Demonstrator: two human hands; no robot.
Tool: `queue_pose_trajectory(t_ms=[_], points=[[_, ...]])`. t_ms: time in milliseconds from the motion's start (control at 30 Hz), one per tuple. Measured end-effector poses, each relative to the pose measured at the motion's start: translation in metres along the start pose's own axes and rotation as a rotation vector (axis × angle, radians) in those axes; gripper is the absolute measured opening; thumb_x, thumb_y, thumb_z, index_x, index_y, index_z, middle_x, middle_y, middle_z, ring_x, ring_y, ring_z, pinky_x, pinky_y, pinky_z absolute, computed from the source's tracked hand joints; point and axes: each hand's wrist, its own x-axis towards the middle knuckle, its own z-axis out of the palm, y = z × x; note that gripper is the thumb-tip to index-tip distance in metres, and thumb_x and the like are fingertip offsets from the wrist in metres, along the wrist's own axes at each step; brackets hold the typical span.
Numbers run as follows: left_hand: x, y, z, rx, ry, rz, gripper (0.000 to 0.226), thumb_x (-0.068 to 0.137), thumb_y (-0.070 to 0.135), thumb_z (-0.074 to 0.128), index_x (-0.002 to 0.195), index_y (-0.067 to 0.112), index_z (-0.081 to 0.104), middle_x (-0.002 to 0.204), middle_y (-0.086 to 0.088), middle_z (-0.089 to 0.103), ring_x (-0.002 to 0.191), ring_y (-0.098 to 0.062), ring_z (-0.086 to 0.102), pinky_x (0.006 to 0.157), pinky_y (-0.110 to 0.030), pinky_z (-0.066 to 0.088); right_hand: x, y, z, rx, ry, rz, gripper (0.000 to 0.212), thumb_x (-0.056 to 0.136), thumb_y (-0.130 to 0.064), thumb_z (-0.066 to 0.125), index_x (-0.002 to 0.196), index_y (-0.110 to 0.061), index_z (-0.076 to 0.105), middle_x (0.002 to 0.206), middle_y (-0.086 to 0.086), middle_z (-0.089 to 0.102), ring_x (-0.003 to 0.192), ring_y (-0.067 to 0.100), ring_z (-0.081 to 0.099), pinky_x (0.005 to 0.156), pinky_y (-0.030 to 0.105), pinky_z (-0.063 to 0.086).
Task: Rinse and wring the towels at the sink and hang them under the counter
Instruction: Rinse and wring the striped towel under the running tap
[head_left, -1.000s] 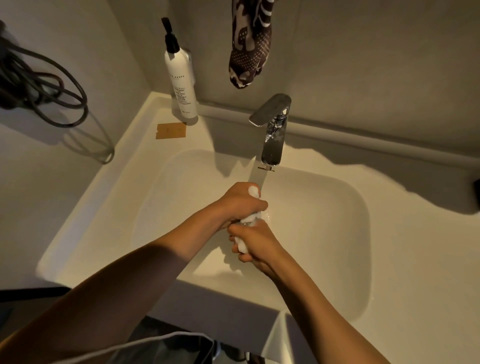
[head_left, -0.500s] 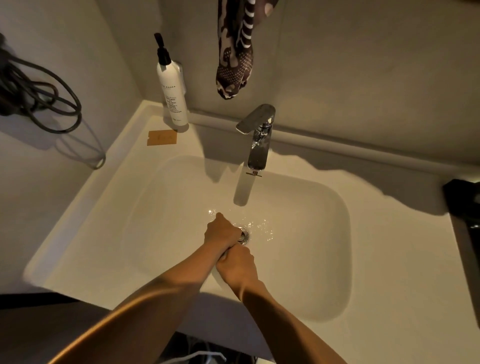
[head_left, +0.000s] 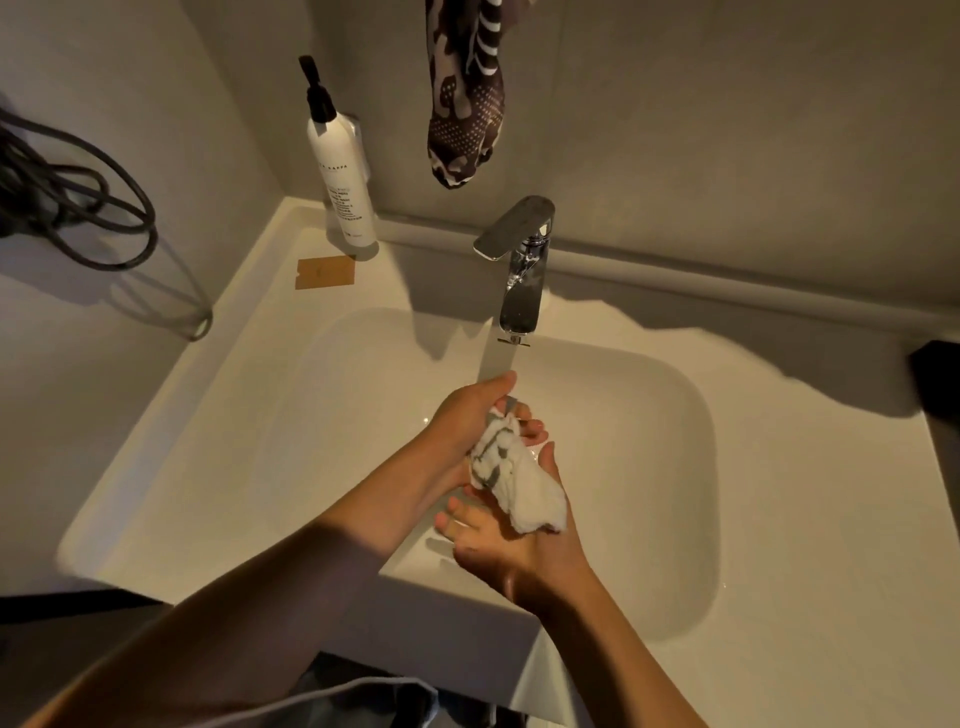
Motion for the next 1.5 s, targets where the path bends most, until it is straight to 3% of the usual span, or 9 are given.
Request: queue_pose_trajectory(t_ms=[100, 200, 433, 600, 700, 833, 1000, 1167, 1500], points=[[-0.011, 0.005, 0.005, 0.294, -0.149, 0.065, 0.039, 0.098, 0.024, 0.058, 0.064, 0.007, 0.064, 0.062, -0.010, 0.070, 0.079, -0.030, 0.074, 0.081, -0.037, 0.054, -0.010, 0.003, 0.006, -0.032, -0.121, -0.149, 0.037, 0.085, -0.034, 0.067, 0.103, -0.003, 0.070, 0.085, 0.019, 0.075, 0.079, 0.034, 0.072, 0.060, 0.038, 0.061], [-0.014, 0.016, 0.000, 0.522, -0.246, 0.089, 0.033, 0.100, 0.022, 0.056, 0.070, 0.009, 0.055, 0.062, -0.008, 0.062, 0.077, -0.031, 0.072, 0.070, -0.034, 0.055, -0.028, -0.010, 0.014, -0.042, -0.468, 0.016, 0.040, 0.081, 0.001, 0.072, 0.119, 0.003, 0.062, 0.104, 0.027, 0.070, 0.067, 0.030, 0.068, 0.049, 0.031, 0.057], [0.003, 0.022, 0.008, 0.469, 0.010, 0.109, 0.033, 0.093, 0.009, 0.060, 0.061, 0.009, 0.050, 0.047, -0.005, 0.049, 0.040, -0.020, 0.049, 0.047, -0.025, 0.047, -0.018, -0.020, 0.042, -0.711, -0.047, -0.256, 0.019, 0.087, -0.001, 0.064, 0.083, -0.013, 0.050, 0.056, 0.001, 0.043, 0.042, 0.009, 0.037, 0.037, 0.018, 0.023], [0.019, 0.013, 0.008, 0.571, 0.219, 0.126, 0.039, 0.085, 0.006, 0.054, 0.049, 0.012, 0.045, 0.048, -0.008, 0.048, 0.038, -0.021, 0.045, 0.061, -0.036, 0.050, -0.004, -0.015, 0.042, -1.177, 0.309, -0.505, 0.009, 0.078, -0.006, 0.058, 0.073, -0.014, 0.055, 0.060, 0.007, 0.055, 0.046, 0.017, 0.050, 0.039, 0.024, 0.037], [0.028, 0.002, 0.006, 0.741, 0.325, 0.124, 0.030, 0.086, 0.014, 0.057, 0.056, 0.008, 0.057, 0.060, -0.010, 0.060, 0.059, -0.027, 0.056, 0.067, -0.032, 0.048, 0.014, -0.007, 0.034, -1.315, 0.441, -0.588, 0.009, 0.080, -0.013, 0.059, 0.083, -0.021, 0.057, 0.074, 0.007, 0.066, 0.057, 0.021, 0.063, 0.044, 0.026, 0.048], [0.035, -0.014, -0.001, 0.913, 0.426, 0.094, 0.026, 0.086, 0.018, 0.058, 0.097, -0.003, 0.069, 0.096, -0.017, 0.072, 0.090, -0.034, 0.068, 0.052, -0.025, 0.037, 0.025, 0.005, 0.023, -1.362, 0.487, -0.676, 0.015, 0.083, -0.016, 0.060, 0.087, -0.030, 0.057, 0.091, 0.004, 0.068, 0.087, 0.031, 0.070, 0.072, 0.040, 0.059], [0.033, -0.032, -0.013, 1.024, 0.497, 0.060, 0.031, 0.082, 0.010, 0.054, 0.055, 0.010, 0.038, 0.058, -0.004, 0.047, 0.051, -0.017, 0.040, 0.046, -0.027, 0.025, 0.031, 0.020, 0.007, -1.426, 0.523, -0.602, 0.023, 0.084, -0.019, 0.058, 0.104, -0.016, 0.068, 0.100, 0.007, 0.072, 0.087, 0.027, 0.067, 0.071, 0.032, 0.051], [0.034, -0.049, -0.027, 1.093, 0.526, 0.049, 0.034, 0.083, 0.012, 0.056, 0.055, 0.012, 0.036, 0.059, -0.003, 0.045, 0.053, -0.019, 0.039, 0.048, -0.028, 0.026, 0.038, 0.032, -0.002, -1.469, 0.537, -0.545, 0.022, 0.084, -0.022, 0.060, 0.103, -0.015, 0.069, 0.089, 0.001, 0.067, 0.075, 0.018, 0.061, 0.061, 0.025, 0.043], [0.026, -0.048, -0.032, 0.961, 0.487, -0.059, 0.030, 0.084, 0.016, 0.057, 0.058, 0.011, 0.041, 0.061, -0.004, 0.049, 0.057, -0.021, 0.047, 0.052, -0.026, 0.034, 0.037, 0.036, -0.010, -1.523, 0.565, -0.507, 0.035, 0.077, -0.033, 0.054, 0.110, -0.024, 0.064, 0.100, 0.001, 0.073, 0.090, 0.024, 0.068, 0.079, 0.035, 0.057]])
